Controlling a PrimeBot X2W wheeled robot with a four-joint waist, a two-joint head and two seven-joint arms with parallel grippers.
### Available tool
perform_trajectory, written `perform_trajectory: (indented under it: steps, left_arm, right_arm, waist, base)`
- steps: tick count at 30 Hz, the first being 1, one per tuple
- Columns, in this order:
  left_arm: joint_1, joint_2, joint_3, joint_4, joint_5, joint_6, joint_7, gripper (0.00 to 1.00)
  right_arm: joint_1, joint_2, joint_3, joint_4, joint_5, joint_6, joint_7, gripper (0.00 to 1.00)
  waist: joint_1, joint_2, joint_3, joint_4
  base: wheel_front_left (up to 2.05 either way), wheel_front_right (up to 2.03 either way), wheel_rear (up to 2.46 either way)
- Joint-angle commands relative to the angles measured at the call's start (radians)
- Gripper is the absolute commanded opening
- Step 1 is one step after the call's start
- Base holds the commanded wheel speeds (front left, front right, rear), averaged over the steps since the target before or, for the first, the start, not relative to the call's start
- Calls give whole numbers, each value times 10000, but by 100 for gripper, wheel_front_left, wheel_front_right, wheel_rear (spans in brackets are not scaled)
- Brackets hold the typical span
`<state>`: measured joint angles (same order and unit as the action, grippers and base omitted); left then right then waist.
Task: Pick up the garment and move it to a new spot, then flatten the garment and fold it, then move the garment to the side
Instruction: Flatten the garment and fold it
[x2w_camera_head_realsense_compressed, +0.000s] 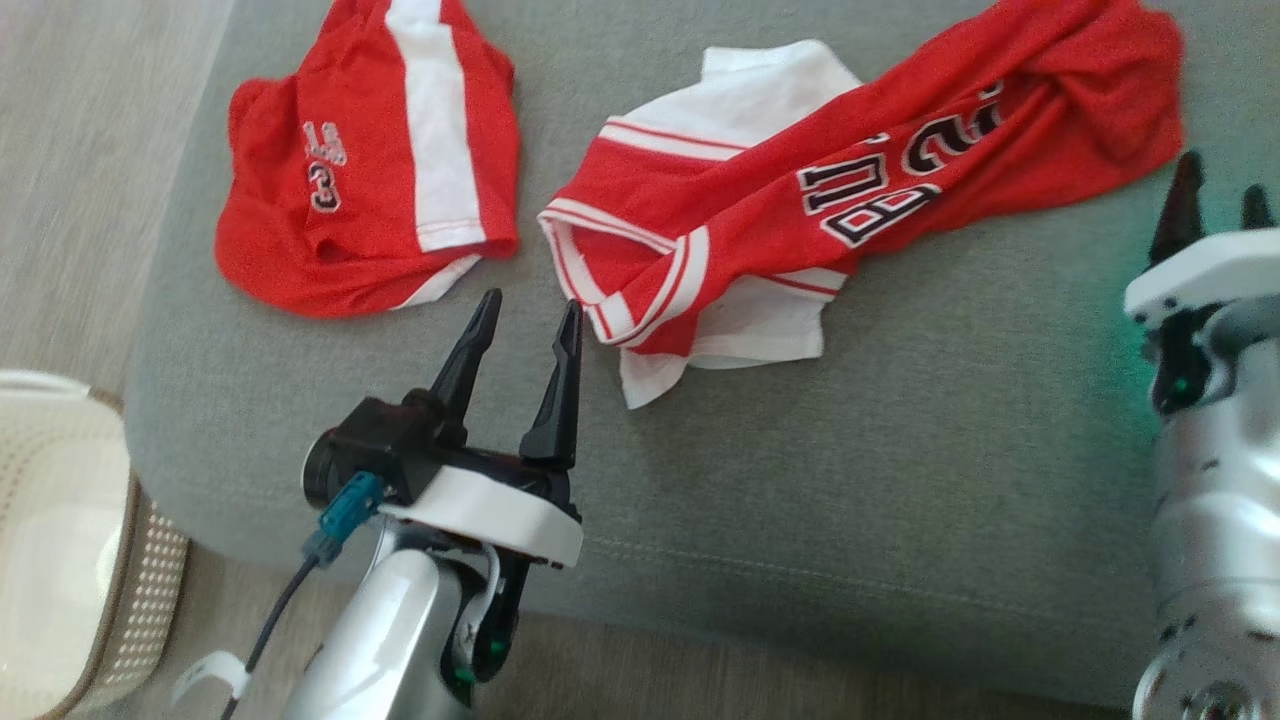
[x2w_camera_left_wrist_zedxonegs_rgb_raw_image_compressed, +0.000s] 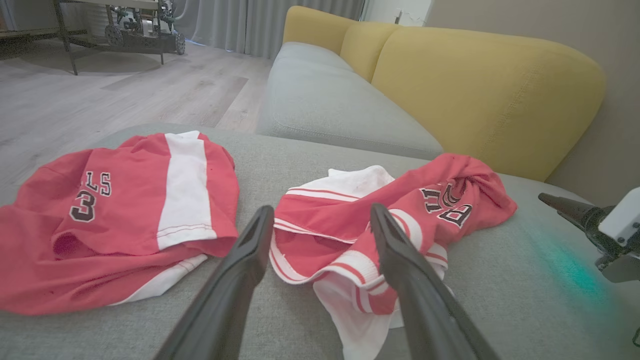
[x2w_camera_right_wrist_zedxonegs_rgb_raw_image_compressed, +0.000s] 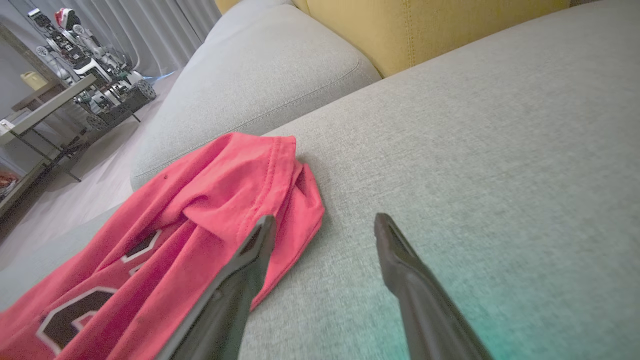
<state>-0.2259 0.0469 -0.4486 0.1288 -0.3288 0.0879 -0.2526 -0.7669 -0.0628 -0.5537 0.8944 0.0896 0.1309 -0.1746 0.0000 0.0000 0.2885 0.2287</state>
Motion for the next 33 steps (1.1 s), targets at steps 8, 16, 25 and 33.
perform_trajectory:
  steps: [8,16,25,33]
  left_arm:
    - [-544,33,167,-514,-166,125,-91,100]
    - [-658,33,121,-593,-252,217,-91,100]
    - [-741,33,179,-498,-231,240,-91,100]
    - [-469,33,318,-325,-195,131,-91,100]
  right_arm:
    - [-1377,-252,-1113,674,-1532,-2,270,100]
    - [-1849,-268,-1873,1170,-2783,-2,215,100]
    - [-2003,-126,-1596,1577,-3503,-2,-329,0]
    - [-1259,33,-1337,1158,-3682,-2,-745,0]
  waist:
    - [0,0,702,588]
    - [0,0,936,644]
    - [0,0,817,311]
    - [0,0,-175,-392]
  base:
    - [0,0,0]
    - [0,0,0]
    - [0,0,0]
    - [0,0,0]
